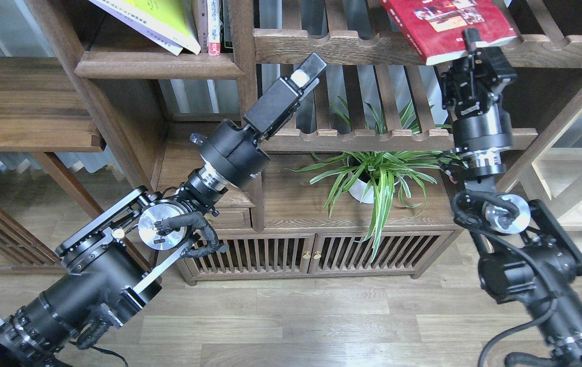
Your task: Organize books on shelf
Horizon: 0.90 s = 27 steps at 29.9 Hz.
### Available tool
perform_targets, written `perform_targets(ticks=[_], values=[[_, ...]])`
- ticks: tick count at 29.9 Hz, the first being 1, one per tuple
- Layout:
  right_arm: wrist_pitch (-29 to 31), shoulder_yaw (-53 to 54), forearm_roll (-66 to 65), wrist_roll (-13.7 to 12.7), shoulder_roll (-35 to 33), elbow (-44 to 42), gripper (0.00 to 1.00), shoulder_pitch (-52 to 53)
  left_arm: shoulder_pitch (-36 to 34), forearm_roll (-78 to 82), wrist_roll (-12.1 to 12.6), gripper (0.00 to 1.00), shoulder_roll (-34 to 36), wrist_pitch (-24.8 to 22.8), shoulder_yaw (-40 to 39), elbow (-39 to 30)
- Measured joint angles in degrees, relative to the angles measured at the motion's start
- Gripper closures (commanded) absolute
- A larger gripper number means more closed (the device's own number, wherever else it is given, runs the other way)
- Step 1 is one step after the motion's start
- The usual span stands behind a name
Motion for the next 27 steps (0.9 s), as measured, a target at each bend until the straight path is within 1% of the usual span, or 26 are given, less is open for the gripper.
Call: perform_targets(ticks=[1,5,7,9,12,17,22,27], values=[[0.0,-0.12,0.0,0.0,0.43,0.11,1.0,0.16,-0.12,-0.48,0.54,0.12,0.0,0.84,-0.05,0.0],[0.0,-0.73,-0.01,-0.01,1.03,0.65,1.0,0.61,-1.38,-2.11,4.54,0.13,0.0,3.84,-1.42,0.01],[0.0,-0.78,0.0,0.01,1.03,0.88,1.0,0.63,-1.82,-2.92,6.12,0.13,0.0,5.38,-2.65,0.04],[-0.01,-0.83,-0.01,0.03,1.03,1.0,1.0,0.63,-2.2,-3.37,6.99,0.13,0.0,7.01,-3.89,0.09],[-0.02,-1.33,0.0,0.01,1.01,1.13,1.0,0.64,-2.91,-3.65,7.36,0.13,0.0,8.43,-5.32,0.66],[-0.02,-3.69,0.07,-0.03,1.0,1.21,1.0,0.83,-5.03,-4.3,7.49,0.13,0.0,8.8,-7.31,2.34],[-0.02,-6.22,0.07,-0.04,1.01,1.83,1.0,1.77,-6.95,-6.66,7.59,0.17,0.0,8.89,-7.72,3.84],[-0.02,-7.99,0.07,0.0,1.01,2.48,1.0,1.96,-7.27,-7.29,7.63,0.19,0.0,9.33,-7.72,4.17]])
